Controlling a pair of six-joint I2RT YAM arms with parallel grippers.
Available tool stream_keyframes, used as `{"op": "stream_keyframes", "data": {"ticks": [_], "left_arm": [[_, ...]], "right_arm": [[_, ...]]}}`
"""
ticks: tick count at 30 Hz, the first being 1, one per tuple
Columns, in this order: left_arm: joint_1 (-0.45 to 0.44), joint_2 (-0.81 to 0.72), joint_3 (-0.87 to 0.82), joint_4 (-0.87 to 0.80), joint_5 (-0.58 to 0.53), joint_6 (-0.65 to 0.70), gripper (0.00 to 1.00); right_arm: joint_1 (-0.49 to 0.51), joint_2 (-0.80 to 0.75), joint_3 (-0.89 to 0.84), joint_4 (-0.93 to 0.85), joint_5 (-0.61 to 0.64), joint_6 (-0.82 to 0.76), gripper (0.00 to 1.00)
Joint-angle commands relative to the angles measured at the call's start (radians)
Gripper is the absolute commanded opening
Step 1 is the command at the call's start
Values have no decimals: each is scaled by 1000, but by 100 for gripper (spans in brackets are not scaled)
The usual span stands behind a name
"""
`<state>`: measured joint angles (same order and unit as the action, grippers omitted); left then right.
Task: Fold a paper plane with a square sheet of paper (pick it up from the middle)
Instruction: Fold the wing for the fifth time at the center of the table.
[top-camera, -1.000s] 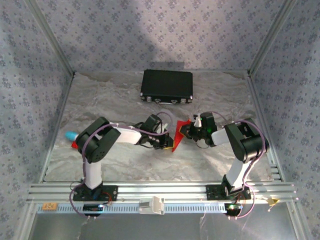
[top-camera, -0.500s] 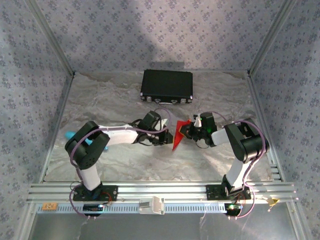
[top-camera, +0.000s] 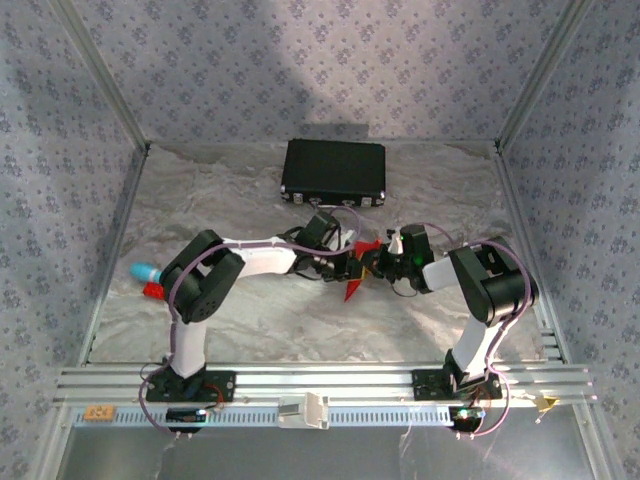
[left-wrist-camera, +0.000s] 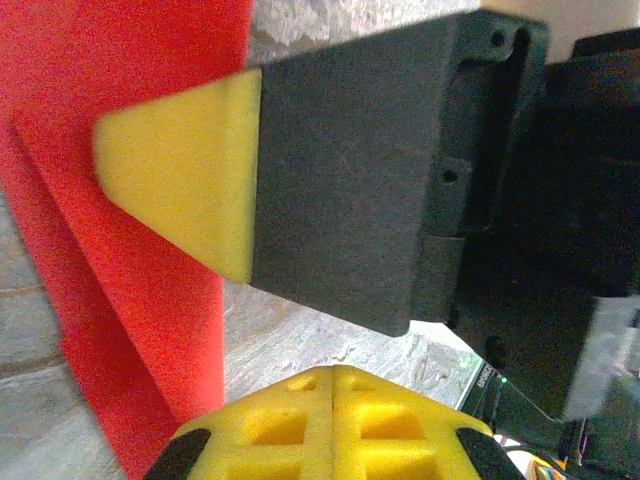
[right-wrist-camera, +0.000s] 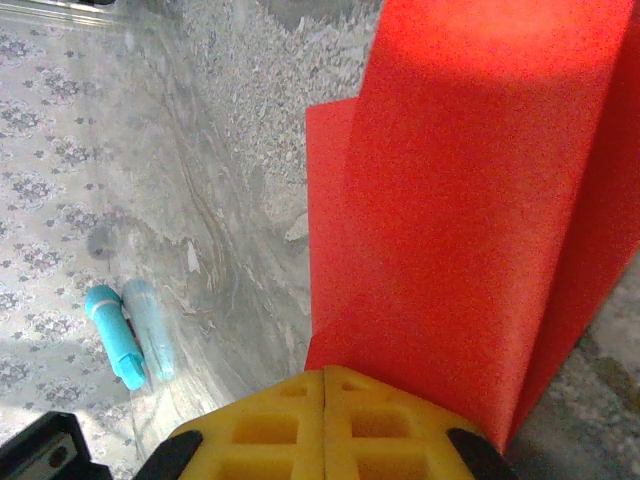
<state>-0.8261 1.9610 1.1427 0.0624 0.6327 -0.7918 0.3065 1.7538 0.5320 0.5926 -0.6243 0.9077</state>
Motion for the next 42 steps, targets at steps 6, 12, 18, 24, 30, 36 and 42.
{"op": "stream_keyframes", "data": {"ticks": [6, 12, 18, 24, 30, 36, 42], "left_arm": [[-22, 47, 66, -86, 6, 56, 0], [-22, 68, 68, -115, -21, 80, 0], [-22, 73, 26, -81, -14, 65, 0], [-24, 54, -34, -35, 0, 39, 0], [-27, 34, -113, 42, 33, -13, 0], [-27, -22, -195, 29, 32, -22, 0], [-29, -67, -255, 2, 52, -4, 0]], "right_arm": [[6, 29, -13, -143, 77, -20, 7], [7, 29, -12, -146, 79, -22, 7], [8, 32, -10, -151, 81, -25, 7], [6, 32, -11, -157, 83, -27, 7], [5, 32, -12, -163, 87, -31, 7], [5, 32, -9, -172, 91, -32, 7], [6, 27, -6, -184, 94, -36, 6]]}}
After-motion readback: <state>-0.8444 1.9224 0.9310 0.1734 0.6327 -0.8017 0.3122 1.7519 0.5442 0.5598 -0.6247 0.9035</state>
